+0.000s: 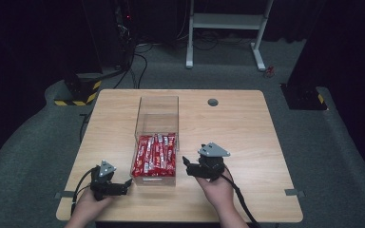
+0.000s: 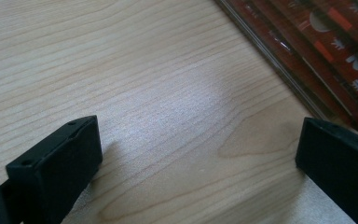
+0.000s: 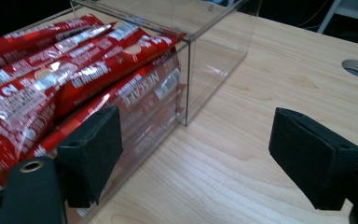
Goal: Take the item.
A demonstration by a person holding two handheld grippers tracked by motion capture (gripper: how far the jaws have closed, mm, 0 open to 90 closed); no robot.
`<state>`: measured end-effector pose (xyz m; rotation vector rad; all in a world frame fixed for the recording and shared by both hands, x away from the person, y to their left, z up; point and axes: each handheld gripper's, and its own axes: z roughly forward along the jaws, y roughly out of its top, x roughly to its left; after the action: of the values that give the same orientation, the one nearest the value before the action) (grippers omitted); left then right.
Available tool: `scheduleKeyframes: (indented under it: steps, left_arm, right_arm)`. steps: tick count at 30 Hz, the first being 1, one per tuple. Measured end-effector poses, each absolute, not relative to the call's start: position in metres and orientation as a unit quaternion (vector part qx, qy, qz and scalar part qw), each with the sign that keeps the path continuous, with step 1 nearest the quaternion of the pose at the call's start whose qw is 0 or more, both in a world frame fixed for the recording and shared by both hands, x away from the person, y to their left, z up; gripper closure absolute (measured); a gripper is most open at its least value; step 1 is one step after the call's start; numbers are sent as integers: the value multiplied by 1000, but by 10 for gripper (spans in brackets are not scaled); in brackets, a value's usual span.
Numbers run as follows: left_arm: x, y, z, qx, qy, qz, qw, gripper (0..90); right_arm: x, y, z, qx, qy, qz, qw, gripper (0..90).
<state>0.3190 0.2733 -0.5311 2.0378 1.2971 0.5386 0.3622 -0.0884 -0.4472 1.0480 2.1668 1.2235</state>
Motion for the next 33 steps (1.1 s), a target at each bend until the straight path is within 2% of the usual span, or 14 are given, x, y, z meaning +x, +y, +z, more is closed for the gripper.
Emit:
scheduleKeyframes:
  steps: [20,33]
  left_arm:
    - [319,273,-531,778,495,205,327,6]
    - [314,275,-531,778,495,206,327,6]
  right_arm:
    - [349,-68,-432,333,790,471,208,188]
    - [342,-57,-430,325,784,500,174,301]
